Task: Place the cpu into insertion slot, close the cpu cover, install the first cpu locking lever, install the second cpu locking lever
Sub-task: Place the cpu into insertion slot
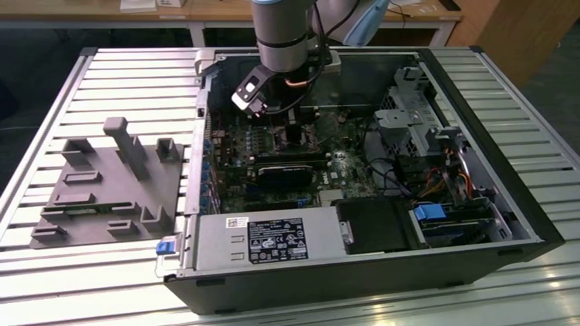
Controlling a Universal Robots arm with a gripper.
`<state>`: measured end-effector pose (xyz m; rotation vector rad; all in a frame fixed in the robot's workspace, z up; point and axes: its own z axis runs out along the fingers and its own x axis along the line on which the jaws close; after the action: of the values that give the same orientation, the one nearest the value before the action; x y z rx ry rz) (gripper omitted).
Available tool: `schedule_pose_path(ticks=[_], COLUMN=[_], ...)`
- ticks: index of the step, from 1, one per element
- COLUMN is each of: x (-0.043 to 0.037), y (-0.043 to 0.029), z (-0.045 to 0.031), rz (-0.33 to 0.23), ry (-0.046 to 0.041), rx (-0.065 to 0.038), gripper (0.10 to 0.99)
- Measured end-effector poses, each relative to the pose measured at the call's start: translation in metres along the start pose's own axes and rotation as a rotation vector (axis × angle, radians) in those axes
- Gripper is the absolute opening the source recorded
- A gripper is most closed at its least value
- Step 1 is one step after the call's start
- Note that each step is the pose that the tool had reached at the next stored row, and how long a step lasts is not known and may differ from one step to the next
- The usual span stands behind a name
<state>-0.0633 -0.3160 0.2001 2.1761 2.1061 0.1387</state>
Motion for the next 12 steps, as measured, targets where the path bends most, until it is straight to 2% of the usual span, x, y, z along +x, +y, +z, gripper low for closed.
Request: schedule_pose_path(ticks=[7,9,10,12], x=[0.0000,0.0000,0.0000,0.0000], y=[0.0000,0.0000,0.0000,0.0000], z=[-0.0002,-0.0003,-0.0003,-0.0003], rz=[0.000,0.000,0.000,0.000], ry=[-0.0002,-0.0002,-0.0002,-0.0002], rx=[0.000,0.000,0.000,0.000], gripper=[0.596,0.475,0.475,0.357])
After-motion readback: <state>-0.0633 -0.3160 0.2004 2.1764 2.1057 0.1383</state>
